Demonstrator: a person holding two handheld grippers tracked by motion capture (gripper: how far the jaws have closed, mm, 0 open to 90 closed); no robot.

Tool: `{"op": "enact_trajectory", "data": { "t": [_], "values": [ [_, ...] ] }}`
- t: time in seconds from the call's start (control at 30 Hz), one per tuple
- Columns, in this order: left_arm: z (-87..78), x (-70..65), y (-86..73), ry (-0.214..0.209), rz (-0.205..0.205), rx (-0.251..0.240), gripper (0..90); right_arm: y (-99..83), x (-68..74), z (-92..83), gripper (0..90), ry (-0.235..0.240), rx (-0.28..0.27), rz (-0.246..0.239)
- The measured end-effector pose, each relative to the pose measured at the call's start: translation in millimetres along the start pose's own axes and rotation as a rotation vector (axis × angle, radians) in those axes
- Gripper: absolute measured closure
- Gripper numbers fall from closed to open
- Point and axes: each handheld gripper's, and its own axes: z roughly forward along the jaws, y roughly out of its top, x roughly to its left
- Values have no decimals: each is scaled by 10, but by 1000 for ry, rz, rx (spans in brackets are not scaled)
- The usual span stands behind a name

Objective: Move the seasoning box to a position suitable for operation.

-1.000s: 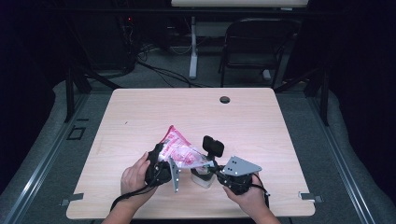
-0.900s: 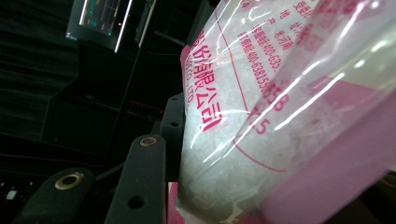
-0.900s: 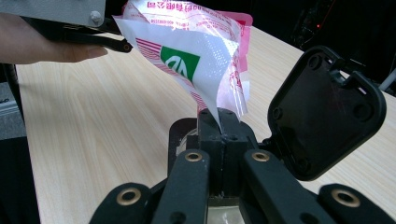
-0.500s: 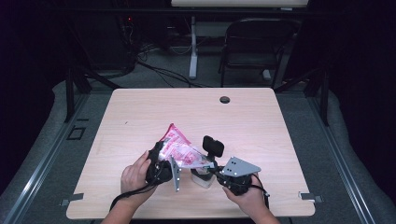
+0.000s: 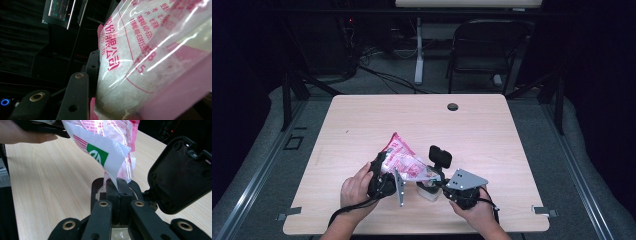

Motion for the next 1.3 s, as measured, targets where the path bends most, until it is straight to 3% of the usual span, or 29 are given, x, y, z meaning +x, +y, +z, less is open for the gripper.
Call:
{"op": "enact_trajectory", "data": {
  "t": [0.37, 1.3],
  "values": [
    [-12, 4, 16, 8, 17, -10, 674, -27, -61, 19, 900, -7, 3, 12],
    [-50, 8, 61, 45, 27, -19, 674, -48, 17, -22, 899, -25, 4, 8]
  ]
}}
